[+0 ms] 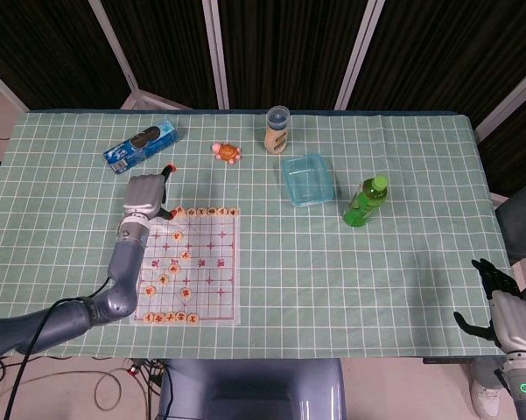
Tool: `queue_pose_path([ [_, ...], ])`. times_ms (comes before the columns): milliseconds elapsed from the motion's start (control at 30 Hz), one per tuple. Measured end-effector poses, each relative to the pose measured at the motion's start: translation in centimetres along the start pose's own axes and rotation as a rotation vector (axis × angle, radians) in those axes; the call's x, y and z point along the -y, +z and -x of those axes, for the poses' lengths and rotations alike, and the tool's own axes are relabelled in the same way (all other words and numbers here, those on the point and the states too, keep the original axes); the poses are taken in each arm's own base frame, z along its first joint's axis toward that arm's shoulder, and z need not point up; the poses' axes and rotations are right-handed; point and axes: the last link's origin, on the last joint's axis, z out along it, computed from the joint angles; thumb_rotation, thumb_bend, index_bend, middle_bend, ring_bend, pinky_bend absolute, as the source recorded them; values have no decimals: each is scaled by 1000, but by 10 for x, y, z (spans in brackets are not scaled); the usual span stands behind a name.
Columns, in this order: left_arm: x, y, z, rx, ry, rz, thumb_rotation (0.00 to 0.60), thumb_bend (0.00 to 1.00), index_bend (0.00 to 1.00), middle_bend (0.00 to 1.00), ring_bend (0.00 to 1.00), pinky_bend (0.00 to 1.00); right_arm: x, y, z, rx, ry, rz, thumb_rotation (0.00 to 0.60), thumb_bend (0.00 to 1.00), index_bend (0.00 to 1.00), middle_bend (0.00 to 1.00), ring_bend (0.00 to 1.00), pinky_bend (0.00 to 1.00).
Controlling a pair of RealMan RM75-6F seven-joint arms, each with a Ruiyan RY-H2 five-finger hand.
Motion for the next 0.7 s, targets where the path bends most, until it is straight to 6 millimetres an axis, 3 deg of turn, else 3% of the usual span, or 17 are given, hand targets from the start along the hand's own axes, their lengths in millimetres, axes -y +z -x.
queue_pose_path([
  [100, 20, -23, -11, -76, 20, 18, 600, 6, 0, 18, 82, 209, 0, 1, 0, -8, -21, -8, 600, 329, 0, 0, 0, 0],
  [200, 46, -55, -17, -152, 42, 25, 600, 5, 0, 0, 11, 127, 0, 1, -1, -17, -55, -19, 600, 329, 0, 0, 0, 0],
  [333, 93, -111, -12, -212, 56, 10, 600, 0, 0, 0, 0, 16, 1, 1, -2, -41, -127, -45, 600, 329, 0, 0, 0, 0],
  [533, 152, -192, 5, -214, 84, -26, 600, 0, 0, 0, 0, 0, 3, 0, 1, -78, -222, -78, 600, 329, 0, 0, 0, 0],
  [700, 177, -224, 4, -225, 60, -49, 600, 0, 0, 0, 0, 0, 6, -1, 1, -109, -242, -95, 600, 329, 0, 0, 0, 0],
])
